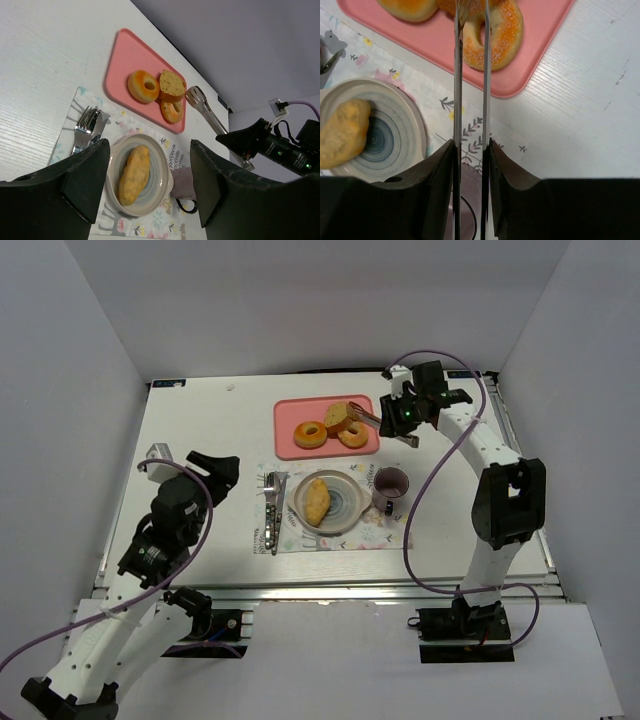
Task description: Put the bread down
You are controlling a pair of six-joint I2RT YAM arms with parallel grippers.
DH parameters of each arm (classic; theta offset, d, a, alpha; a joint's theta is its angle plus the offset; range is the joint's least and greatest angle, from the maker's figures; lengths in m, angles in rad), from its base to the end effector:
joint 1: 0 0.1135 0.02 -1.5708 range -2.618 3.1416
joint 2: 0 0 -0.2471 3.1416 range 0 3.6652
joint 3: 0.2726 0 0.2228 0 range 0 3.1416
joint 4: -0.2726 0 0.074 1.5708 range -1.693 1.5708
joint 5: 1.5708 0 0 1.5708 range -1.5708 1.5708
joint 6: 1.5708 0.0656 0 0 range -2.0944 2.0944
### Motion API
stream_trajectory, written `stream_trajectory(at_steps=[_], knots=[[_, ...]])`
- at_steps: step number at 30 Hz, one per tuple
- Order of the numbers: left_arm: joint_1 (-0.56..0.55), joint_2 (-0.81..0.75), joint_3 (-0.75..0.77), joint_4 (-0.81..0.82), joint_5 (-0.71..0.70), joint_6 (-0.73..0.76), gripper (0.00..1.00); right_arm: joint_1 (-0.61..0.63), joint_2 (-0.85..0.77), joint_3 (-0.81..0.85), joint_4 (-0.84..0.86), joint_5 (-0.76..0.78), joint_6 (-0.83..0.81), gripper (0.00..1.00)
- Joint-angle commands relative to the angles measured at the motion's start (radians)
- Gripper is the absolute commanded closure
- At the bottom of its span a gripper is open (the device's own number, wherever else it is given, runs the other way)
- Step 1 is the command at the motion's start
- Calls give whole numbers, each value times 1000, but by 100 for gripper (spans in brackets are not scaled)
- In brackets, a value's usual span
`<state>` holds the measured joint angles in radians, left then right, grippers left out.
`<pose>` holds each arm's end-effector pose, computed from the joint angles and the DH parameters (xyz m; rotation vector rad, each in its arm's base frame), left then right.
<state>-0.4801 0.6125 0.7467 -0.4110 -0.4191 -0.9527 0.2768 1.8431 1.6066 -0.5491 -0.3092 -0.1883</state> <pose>0.1465 -0.0462 0.3071 -0.7199 1.7238 -0.6192 0.3847 0.1300 0.2630 -0.6864 2.2429 0.4073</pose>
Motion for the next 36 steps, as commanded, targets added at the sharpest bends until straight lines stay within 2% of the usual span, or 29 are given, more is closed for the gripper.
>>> stream_trajectory(at_steps=[1, 8, 22, 30, 36], knots=[[-2, 13, 2, -26, -12, -4, 25, 9, 10, 67, 46, -4, 154, 63], [-2, 62, 37, -32, -10, 8, 25, -14, 70, 108, 71, -39, 262, 59], [-2, 115, 45, -12, 5, 11, 26, -53, 77, 67, 106, -96, 401, 55], [-2, 118, 45, -14, 2, 8, 26, -48, 105, 53, 110, -130, 440, 50], [-2, 121, 52, -17, -3, 9, 26, -45, 125, 49, 110, -94, 437, 50]])
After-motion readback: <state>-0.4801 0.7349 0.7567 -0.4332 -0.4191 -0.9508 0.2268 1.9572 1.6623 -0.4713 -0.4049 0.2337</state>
